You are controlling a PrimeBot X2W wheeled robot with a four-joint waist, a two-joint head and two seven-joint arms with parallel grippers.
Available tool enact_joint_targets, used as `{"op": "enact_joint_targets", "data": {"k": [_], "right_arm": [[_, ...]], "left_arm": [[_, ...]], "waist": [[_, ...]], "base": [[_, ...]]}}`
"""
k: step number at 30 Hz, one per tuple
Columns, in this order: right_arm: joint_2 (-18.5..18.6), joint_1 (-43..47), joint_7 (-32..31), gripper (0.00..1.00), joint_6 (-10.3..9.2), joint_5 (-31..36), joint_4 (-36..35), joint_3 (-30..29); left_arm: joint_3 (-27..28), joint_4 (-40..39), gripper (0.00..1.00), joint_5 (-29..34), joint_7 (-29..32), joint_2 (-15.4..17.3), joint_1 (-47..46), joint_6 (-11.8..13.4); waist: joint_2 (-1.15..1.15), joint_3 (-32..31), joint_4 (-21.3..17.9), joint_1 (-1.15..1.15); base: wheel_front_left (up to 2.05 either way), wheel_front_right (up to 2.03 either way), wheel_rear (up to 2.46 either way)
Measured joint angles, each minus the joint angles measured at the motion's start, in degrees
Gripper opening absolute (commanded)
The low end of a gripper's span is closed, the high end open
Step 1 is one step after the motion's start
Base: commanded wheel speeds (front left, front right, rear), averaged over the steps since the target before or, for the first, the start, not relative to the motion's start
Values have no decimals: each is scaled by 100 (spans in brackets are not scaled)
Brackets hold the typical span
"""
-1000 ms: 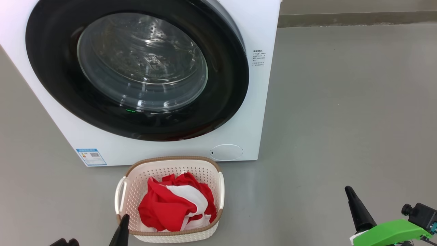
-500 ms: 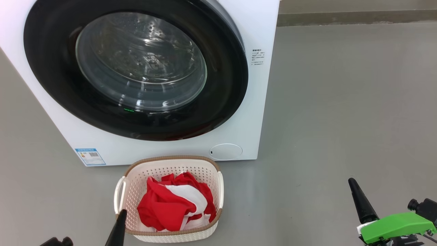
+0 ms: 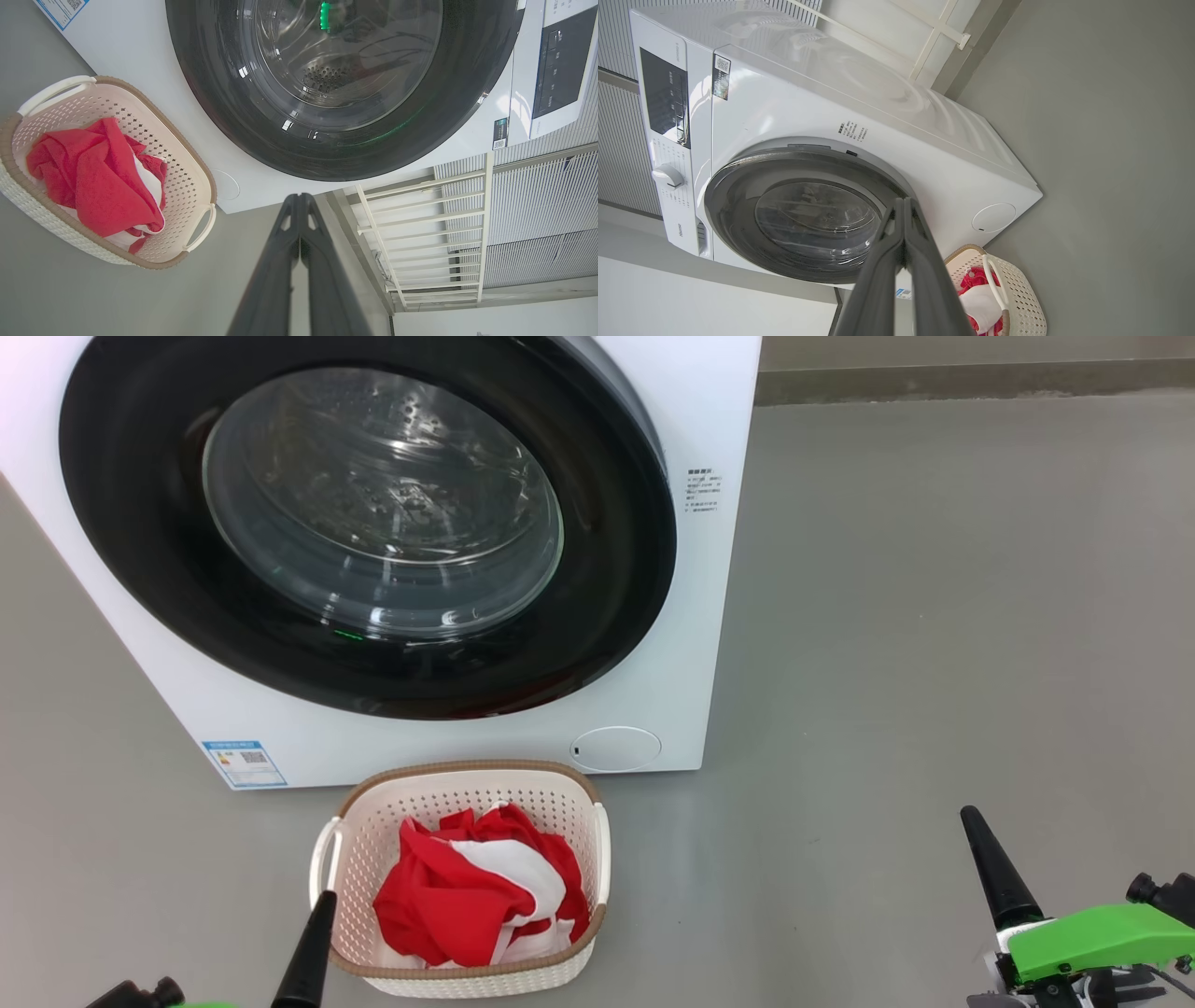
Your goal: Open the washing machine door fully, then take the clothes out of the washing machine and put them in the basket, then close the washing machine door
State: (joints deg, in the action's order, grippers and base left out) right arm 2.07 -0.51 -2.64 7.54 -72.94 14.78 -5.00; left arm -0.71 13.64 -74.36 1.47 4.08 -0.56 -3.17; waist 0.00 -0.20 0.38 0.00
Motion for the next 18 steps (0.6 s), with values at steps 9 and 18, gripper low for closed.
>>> {"op": "enact_joint_targets", "data": {"k": [9, 18], "right_arm": [[5, -16, -99, 0, -1, -566, 16, -44], [13, -151, -182, 0, -1, -1113, 32, -114]], "left_arm": [[124, 41, 0, -538, 133, -34, -109, -98], [263, 94, 0, -1036, 255, -74, -186, -199]], "waist": [[0, 11, -11, 0], [0, 23, -23, 0]], "base": [[0, 0, 0], [0, 0, 0]]}}
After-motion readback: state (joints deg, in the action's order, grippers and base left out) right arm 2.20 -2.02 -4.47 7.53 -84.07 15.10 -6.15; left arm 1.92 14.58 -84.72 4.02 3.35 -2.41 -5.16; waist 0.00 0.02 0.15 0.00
